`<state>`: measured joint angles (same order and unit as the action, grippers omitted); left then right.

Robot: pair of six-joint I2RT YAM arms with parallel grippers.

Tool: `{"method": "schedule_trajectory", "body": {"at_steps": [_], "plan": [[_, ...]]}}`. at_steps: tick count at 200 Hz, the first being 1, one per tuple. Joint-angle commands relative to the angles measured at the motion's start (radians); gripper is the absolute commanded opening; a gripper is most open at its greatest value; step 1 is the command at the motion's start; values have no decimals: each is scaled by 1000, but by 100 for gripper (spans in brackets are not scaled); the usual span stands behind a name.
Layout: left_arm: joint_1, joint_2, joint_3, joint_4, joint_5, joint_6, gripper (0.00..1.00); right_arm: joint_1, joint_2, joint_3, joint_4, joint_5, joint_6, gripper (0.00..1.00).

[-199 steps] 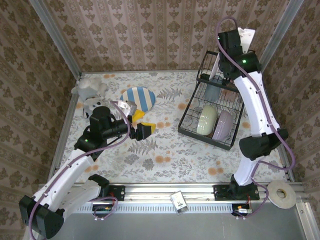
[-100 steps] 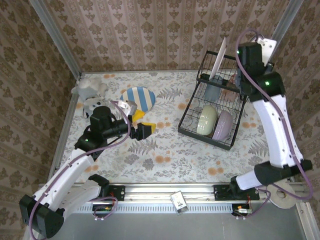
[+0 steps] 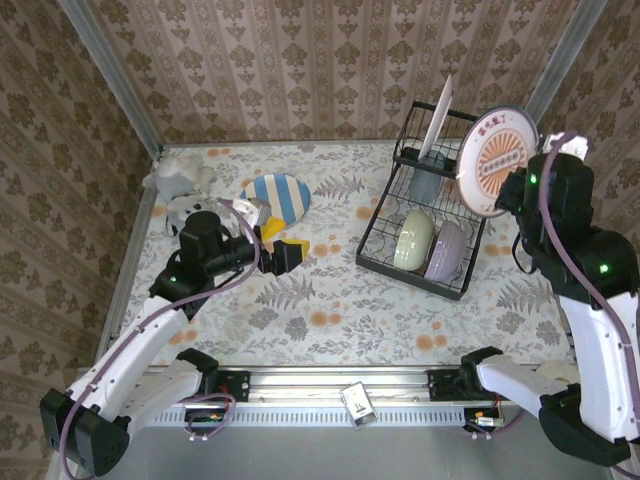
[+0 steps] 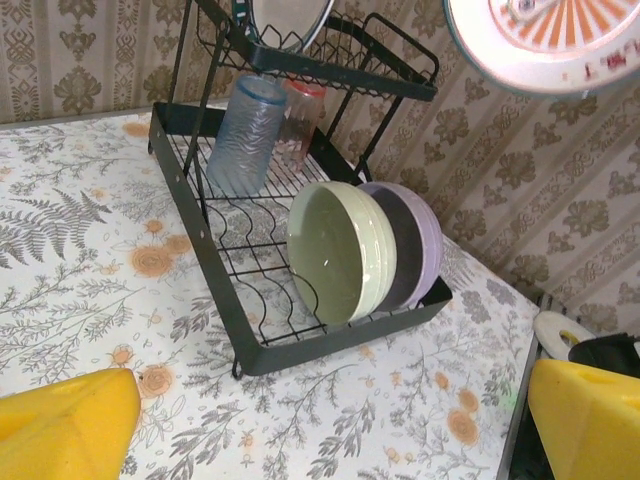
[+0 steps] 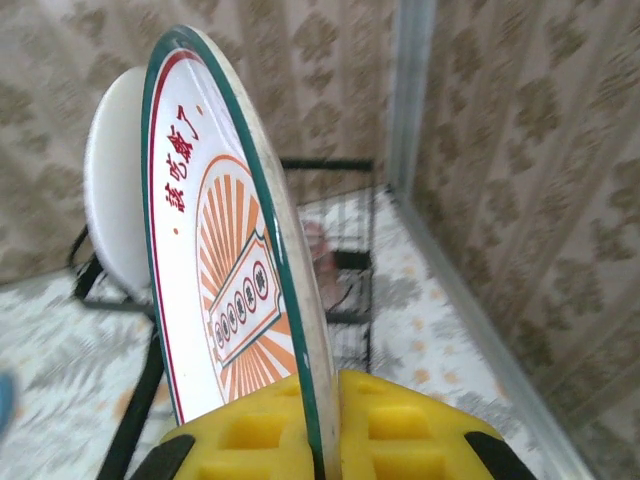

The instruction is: Unload the mixed dishes from the dish rack

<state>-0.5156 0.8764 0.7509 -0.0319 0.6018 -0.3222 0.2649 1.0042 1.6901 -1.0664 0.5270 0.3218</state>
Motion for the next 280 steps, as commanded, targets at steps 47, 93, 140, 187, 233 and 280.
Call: {"method": "schedule_trajectory", "body": {"at_steps": [47,93,140,187,233,280], "plan": [[15,102,30,147,91,-142,100,5,-168,-273,95,-481,151,0],[17,219,57,251,186,-273,100,9,-219,-648,459,-717,351,0],[17,292,75,235,211,-325,100,18,-156,-780,670,-806,419,0],[17,372,81,262,227,-385,97,19,-106,-848,776,-857,457,0],[-3,424,100,268,234,-389,91,22,-61,-858,817,-884,462,0],[-4,469,103,285,223,-415,83,21,-23,-868,873,-924,491,0]]}}
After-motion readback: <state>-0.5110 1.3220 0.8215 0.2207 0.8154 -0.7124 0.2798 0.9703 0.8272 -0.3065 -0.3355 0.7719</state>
